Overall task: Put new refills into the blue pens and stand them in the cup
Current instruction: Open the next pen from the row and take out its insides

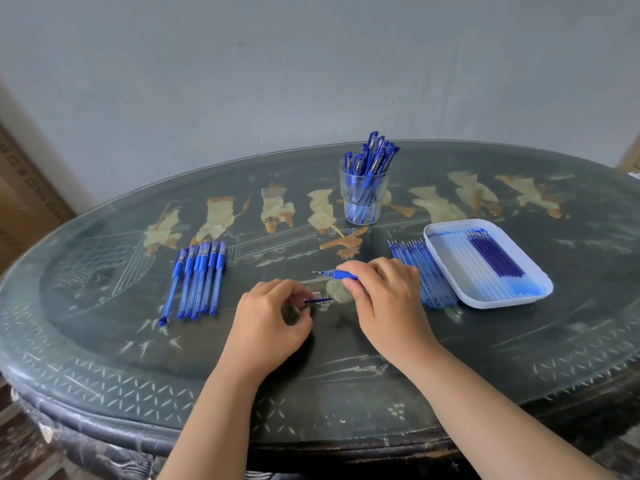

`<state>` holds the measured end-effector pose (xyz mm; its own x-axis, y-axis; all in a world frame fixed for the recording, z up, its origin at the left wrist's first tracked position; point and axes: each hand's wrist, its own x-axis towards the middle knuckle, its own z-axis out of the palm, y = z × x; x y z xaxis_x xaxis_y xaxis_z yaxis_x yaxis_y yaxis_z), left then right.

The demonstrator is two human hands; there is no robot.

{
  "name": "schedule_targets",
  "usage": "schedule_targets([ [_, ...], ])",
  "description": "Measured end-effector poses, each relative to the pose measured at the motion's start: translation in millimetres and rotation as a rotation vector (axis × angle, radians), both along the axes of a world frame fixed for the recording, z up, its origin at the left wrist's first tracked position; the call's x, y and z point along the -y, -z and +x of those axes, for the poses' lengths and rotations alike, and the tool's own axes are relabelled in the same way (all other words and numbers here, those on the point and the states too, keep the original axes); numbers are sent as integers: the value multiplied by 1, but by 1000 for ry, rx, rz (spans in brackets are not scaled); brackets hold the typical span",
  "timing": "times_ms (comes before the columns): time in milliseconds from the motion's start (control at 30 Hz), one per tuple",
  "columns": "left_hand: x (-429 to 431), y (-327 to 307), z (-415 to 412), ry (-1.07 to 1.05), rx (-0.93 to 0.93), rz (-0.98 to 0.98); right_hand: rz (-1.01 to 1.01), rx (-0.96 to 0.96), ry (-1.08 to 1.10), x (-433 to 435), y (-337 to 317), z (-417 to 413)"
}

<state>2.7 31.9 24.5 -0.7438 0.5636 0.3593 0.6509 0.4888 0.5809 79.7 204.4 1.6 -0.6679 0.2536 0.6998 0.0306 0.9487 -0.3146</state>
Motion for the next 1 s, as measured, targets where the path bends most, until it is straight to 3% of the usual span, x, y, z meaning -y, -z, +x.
schedule_targets([
  [167, 2, -1, -1, -4, 44, 99, -43, -56, -14, -1, -3, 3],
  [300, -1, -9, 0, -14, 174, 273, -209, -189, -76, 6, -29, 4],
  [400, -9, -19, 7, 89, 418, 365, -618, -177, -150, 19, -56, 6],
  [500, -13, -22, 12, 164, 520, 425, -997, -74, -257, 27, -68, 9],
  [700, -9, -22, 9, 163, 590, 479, -1227, -39, -308, 26, -76, 12],
  [1000, 1, -25, 4, 191, 555, 367, -1383, -111, -293, 0, -95, 19],
])
